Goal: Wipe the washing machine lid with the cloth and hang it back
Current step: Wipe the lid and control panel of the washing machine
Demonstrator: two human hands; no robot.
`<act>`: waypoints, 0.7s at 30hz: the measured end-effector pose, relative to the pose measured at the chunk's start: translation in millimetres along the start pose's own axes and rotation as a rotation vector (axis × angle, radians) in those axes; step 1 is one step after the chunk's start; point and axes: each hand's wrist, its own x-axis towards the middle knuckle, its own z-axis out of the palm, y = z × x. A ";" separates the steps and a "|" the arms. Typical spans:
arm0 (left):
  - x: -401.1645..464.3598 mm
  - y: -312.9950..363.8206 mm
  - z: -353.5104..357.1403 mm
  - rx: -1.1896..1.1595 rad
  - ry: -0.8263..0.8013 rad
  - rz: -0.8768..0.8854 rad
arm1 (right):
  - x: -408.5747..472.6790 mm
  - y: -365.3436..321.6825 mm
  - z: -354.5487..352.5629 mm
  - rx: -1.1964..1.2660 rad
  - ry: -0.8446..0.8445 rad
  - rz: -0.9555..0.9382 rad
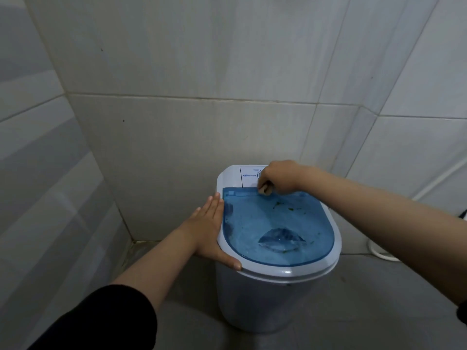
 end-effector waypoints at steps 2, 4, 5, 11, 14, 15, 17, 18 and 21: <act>0.5 -1.0 0.6 0.001 0.000 0.006 | -5.9 11.6 -7.9 0.012 0.031 0.051; 1.4 -2.2 1.6 0.000 0.001 0.010 | -8.7 23.4 -13.2 0.094 0.145 0.106; 1.9 -2.9 2.0 0.002 0.001 0.011 | -8.0 27.6 -14.2 0.116 0.206 0.130; 3.4 -4.1 2.9 0.003 -0.016 0.014 | 16.2 25.8 15.8 0.128 0.297 0.201; 4.5 -4.1 1.9 0.007 -0.025 0.013 | 17.7 22.9 34.1 0.175 0.278 0.206; 4.7 -4.3 1.1 0.007 -0.031 0.012 | 15.9 21.8 36.9 0.171 0.285 0.210; 4.8 -4.8 1.3 -0.001 -0.035 0.011 | 11.4 19.3 40.6 0.139 0.286 0.204; 4.7 -5.0 1.5 -0.003 -0.035 0.012 | 9.2 18.4 41.6 0.122 0.283 0.202; 4.5 -5.4 2.3 0.000 -0.037 0.011 | 2.7 18.3 43.2 0.092 0.269 0.191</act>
